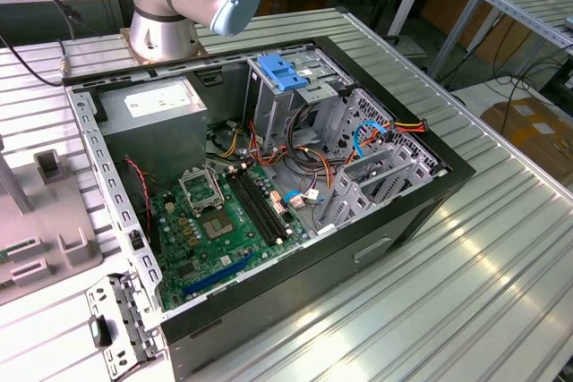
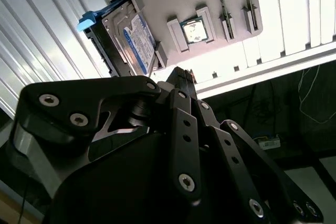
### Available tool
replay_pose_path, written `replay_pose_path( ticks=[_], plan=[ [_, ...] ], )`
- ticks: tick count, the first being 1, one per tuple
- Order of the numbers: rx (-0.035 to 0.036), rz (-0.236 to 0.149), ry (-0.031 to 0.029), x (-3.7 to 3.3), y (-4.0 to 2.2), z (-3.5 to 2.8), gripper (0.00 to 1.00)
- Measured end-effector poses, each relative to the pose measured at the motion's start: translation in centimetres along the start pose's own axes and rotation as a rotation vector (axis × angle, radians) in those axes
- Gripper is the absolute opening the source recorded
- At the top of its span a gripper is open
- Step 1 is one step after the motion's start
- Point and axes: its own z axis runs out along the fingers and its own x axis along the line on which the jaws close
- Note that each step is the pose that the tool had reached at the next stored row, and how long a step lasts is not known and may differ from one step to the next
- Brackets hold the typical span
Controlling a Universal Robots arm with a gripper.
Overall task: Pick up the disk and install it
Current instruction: 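Pick up the disk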
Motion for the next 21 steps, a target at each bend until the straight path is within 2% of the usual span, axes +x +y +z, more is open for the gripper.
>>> replay_pose_path(
  ticks=[9,21],
  plan=[
    [-0.0022,-0.088,0.0039,0.00,0.00,0.00,0.11],
    [-0.0042,-0.171,0.0076,0.00,0.00,0.00,0.11]
  ],
)
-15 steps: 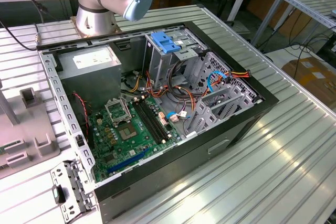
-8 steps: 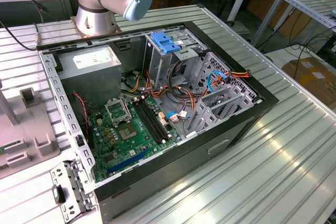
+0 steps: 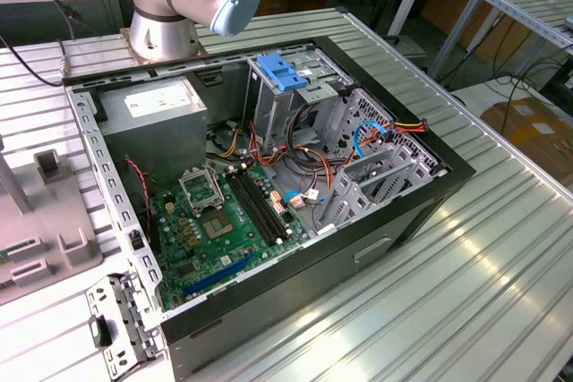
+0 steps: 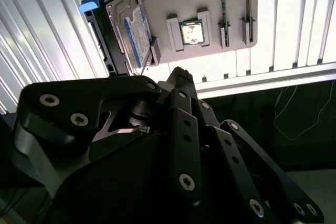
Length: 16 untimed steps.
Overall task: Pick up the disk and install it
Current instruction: 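Pick up the disk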
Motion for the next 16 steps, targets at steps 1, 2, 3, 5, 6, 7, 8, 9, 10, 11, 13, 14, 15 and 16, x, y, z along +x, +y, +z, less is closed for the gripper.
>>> replay_pose_path(
  ticks=[1,2,3,5,6,7,8,9,10,11,13,14,15,16],
  plan=[
    [-0.0002,-0.008,0.0004,0.00,0.00,0.00,0.11],
    [-0.0004,-0.018,0.0008,0.00,0.00,0.00,0.11],
    [-0.0006,-0.025,0.0011,0.00,0.00,0.00,0.11],
    [-0.0009,-0.038,0.0017,0.00,0.00,0.00,0.11],
    [-0.0010,-0.043,0.0019,0.00,0.00,0.00,0.11],
    [-0.0013,-0.050,0.0022,0.00,0.00,0.00,0.11],
    [-0.0014,-0.058,0.0026,0.00,0.00,0.00,0.11],
    [-0.0017,-0.070,0.0031,0.00,0.00,0.00,0.11],
    [-0.0019,-0.078,0.0035,0.00,0.00,0.00,0.11],
    [-0.0021,-0.085,0.0038,0.00,0.00,0.00,0.11],
    [-0.0029,-0.121,0.0053,0.00,0.00,0.00,0.11],
    [-0.0044,-0.176,0.0078,0.00,0.00,0.00,0.11],
    [-0.0053,-0.216,0.0096,0.00,0.00,0.00,0.11],
    [-0.0057,-0.232,0.0103,0.00,0.00,0.00,0.11]
  ],
)
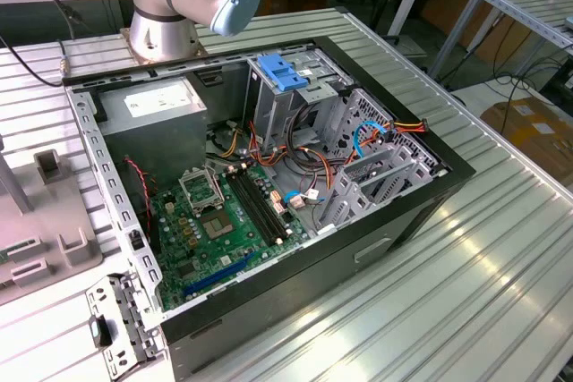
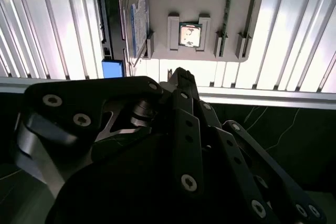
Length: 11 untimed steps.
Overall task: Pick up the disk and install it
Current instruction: 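Pick up the disk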
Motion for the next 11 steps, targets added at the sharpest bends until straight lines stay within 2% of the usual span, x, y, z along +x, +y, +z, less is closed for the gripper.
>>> replay_pose_path(
  ticks=[11],
  plan=[
    [-0.0021,-0.088,0.0038,0.00,0.00,0.00,0.11]
  ],
)
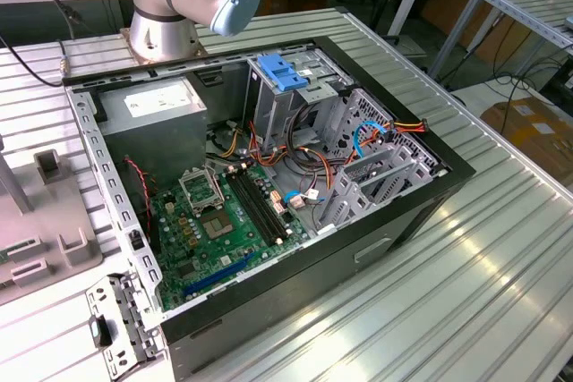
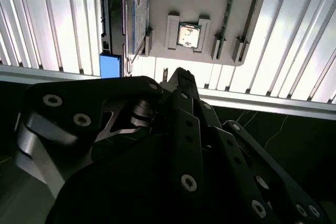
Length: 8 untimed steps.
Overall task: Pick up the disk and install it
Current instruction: 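Pick up the disk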
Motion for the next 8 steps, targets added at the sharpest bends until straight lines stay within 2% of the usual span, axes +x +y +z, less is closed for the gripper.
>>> replay_pose_path(
  ticks=[8],
  plan=[
    [-0.0014,-0.057,0.0025,0.00,0.00,0.00,0.11]
  ],
)
